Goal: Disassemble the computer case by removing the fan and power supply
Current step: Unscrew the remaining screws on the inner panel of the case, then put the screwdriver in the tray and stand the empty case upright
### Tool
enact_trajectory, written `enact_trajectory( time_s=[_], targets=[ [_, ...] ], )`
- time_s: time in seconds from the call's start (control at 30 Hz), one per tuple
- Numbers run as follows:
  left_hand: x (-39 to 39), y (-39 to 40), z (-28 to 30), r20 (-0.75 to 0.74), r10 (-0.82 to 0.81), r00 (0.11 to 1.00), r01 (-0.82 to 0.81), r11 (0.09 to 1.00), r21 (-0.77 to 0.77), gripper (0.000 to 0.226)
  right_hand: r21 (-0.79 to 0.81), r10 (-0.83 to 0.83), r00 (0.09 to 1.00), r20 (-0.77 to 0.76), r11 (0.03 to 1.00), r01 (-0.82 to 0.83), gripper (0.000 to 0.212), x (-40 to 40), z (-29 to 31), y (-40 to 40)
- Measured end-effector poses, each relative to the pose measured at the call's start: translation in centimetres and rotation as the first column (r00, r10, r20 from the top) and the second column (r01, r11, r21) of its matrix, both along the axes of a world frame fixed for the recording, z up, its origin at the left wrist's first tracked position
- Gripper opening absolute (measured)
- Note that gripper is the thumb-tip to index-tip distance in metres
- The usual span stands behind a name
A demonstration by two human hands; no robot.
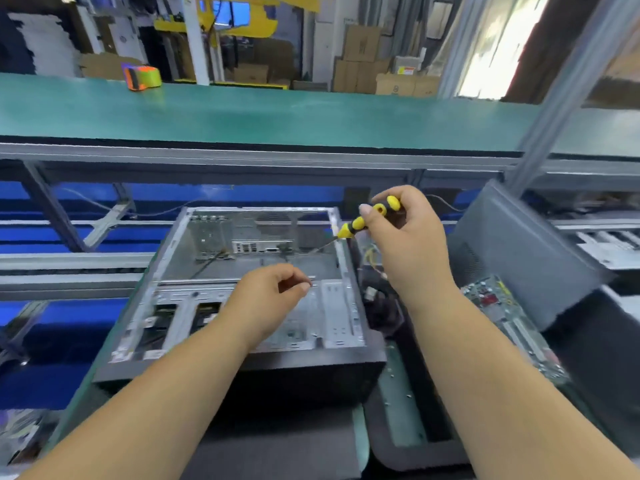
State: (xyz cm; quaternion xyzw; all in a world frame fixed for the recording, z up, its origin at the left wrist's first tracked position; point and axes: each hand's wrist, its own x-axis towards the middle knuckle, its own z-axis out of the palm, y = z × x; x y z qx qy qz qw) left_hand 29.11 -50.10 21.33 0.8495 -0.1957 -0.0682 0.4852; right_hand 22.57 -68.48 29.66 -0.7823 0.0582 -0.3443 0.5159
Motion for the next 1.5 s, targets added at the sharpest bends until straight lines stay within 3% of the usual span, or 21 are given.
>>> enact_trajectory(
  time_s=[0.13,0.27,0.33,0.43,0.63,0.8,0.87,1.0,1.1,1.13,1.2,1.23,1.3,1.5],
  targets=[
    [-2.2,-6.7,-0.2,0.171,-0.202,0.964,0.162,0.961,0.223,0.015,0.061,-0.102,0.988,-0.116,0.992,0.109,0.017,-2.4,-1.8,-5.9],
    [-3.9,-12.6,-0.7,0.293,-0.447,0.845,0.281,0.838,0.468,0.007,0.069,-0.147,0.969,-0.197,0.984,0.163,0.020,-4.1,-3.8,-10.1],
    [-4.4,-14.8,-1.1,0.327,-0.517,0.791,0.237,0.752,0.615,0.014,0.078,-0.169,0.962,-0.216,0.979,0.190,0.021,-4.5,-4.7,-11.6],
    [-4.6,-16.7,-1.7,0.337,-0.531,0.778,0.109,0.642,0.759,0.020,0.176,-0.143,0.944,-0.297,0.964,0.201,0.019,-4.9,-5.9,-13.5],
    [-4.1,-17.3,-2.6,0.263,-0.447,0.855,0.085,0.621,0.779,0.022,0.492,0.052,0.925,-0.376,0.857,0.152,0.014,-4.7,-8.8,-15.7],
    [-3.8,-16.0,-2.6,0.284,-0.332,0.900,0.060,0.737,0.673,0.019,0.839,0.266,0.910,-0.319,0.525,0.140,0.008,-3.4,-10.2,-15.7],
    [-3.9,-15.1,-2.4,0.290,-0.276,0.917,0.055,0.804,0.591,0.015,0.847,0.344,0.858,-0.382,0.501,0.177,0.011,-2.9,-10.8,-15.3],
    [-4.0,-12.9,-2.2,0.328,-0.166,0.930,0.018,0.913,0.408,0.010,0.771,0.431,0.769,-0.471,0.625,0.122,0.011,-2.1,-12.9,-14.3],
    [-4.2,-11.6,-2.2,0.319,-0.128,0.939,0.008,0.936,0.352,0.010,0.619,0.409,0.706,-0.578,0.783,0.054,0.014,-1.6,-15.2,-13.7],
    [-4.3,-11.3,-2.3,0.314,-0.127,0.941,0.011,0.938,0.346,0.009,0.503,0.340,0.678,-0.652,0.863,0.052,0.017,-1.4,-16.1,-13.7],
    [-4.4,-10.8,-2.5,0.310,-0.136,0.941,0.025,0.941,0.337,0.009,0.107,0.076,0.580,-0.811,0.994,0.019,0.022,-1.5,-17.7,-14.1],
    [-4.5,-10.7,-2.6,0.311,-0.143,0.940,0.032,0.941,0.336,0.009,-0.087,-0.058,0.518,-0.853,0.996,-0.032,0.023,-1.7,-18.2,-14.4],
    [-4.6,-10.5,-2.8,0.325,-0.154,0.933,0.037,0.940,0.340,0.009,-0.282,-0.213,0.430,-0.877,0.954,-0.103,0.024,-2.1,-19.2,-15.0],
    [-4.8,-10.3,-3.1,0.324,-0.148,0.935,0.048,0.953,0.299,0.010,-0.353,-0.299,0.300,-0.906,0.924,-0.147,0.038,-2.6,-21.8,-16.0]
  ],
)
